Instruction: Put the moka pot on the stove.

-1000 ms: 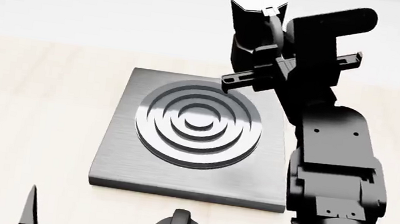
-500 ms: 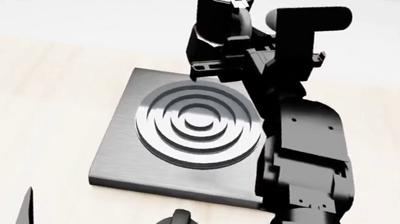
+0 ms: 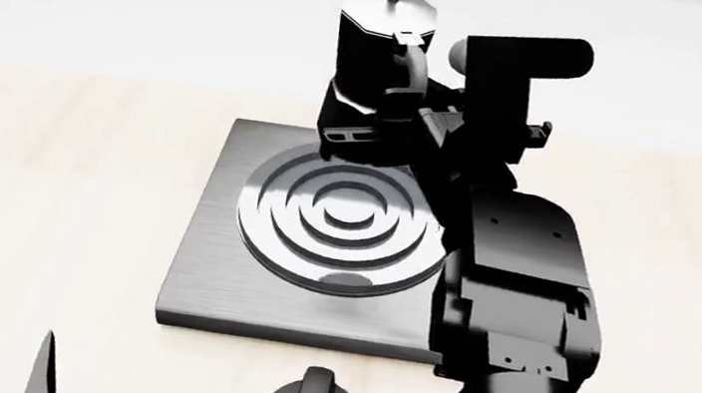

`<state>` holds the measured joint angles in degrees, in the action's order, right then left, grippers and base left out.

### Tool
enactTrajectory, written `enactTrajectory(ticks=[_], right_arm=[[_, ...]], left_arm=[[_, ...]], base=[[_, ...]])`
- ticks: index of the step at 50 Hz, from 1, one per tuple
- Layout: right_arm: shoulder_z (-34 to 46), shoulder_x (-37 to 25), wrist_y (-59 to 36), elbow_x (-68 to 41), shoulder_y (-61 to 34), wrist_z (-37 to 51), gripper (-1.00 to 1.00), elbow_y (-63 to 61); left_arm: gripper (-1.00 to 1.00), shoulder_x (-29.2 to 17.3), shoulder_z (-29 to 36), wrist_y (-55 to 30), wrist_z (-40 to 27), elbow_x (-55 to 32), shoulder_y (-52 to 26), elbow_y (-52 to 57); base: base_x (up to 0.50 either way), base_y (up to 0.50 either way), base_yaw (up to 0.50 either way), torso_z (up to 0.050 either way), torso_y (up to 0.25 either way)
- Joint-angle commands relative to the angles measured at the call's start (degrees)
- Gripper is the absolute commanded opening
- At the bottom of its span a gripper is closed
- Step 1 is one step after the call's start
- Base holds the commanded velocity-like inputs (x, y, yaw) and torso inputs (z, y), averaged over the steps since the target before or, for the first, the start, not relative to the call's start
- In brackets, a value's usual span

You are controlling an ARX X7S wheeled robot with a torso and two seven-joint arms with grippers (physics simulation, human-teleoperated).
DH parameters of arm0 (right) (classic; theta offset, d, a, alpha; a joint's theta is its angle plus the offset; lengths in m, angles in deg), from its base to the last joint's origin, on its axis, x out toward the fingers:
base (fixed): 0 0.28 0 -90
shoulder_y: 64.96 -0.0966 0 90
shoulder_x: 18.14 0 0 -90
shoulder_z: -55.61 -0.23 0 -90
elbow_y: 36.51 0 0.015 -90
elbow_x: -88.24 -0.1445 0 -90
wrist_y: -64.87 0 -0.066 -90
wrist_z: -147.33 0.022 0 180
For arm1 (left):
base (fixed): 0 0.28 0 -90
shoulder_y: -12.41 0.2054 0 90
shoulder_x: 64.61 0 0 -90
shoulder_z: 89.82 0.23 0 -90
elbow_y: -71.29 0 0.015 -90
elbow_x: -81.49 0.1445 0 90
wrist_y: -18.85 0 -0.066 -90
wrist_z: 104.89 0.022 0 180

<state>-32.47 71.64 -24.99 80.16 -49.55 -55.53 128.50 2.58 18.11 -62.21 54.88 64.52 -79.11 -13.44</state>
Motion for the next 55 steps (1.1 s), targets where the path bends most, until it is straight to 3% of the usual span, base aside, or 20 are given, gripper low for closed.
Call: enactTrajectory(ticks=[1,9,26,55], right_arm=[[2.7,0.2,-0.8,-4.0,-0.5,1.3,-1.0,0.0],[5.1,0.2,-0.9,-4.6,0.4,2.1,-1.0,0.0],[-0.8,0.2,-2.1,0.9,1.4,2.5,-1.0,0.0],[-0.7,0.2,-3.1,0.6,3.3,3.5,-1.0,0.0]], left_arm=[[1.0,-0.1,0.0,0.2,-0.1,-0.1,0.2,0.0],[1.0,-0.1,0.1,0.2,-0.1,-0.2,0.1,-0.2],[1.0,-0.3,0.2,0.4,-0.3,-0.2,0.3,0.0],[1.0,-0.6,0.3,0.5,-0.5,-0.4,0.3,0.1]], base=[[0.0,0.0,0.0,0.0,0.0],[0.0,0.0,0.0,0.001,0.001],[0.0,0.0,0.0,0.0,0.001],[0.0,0.0,0.0,0.0,0.001]])
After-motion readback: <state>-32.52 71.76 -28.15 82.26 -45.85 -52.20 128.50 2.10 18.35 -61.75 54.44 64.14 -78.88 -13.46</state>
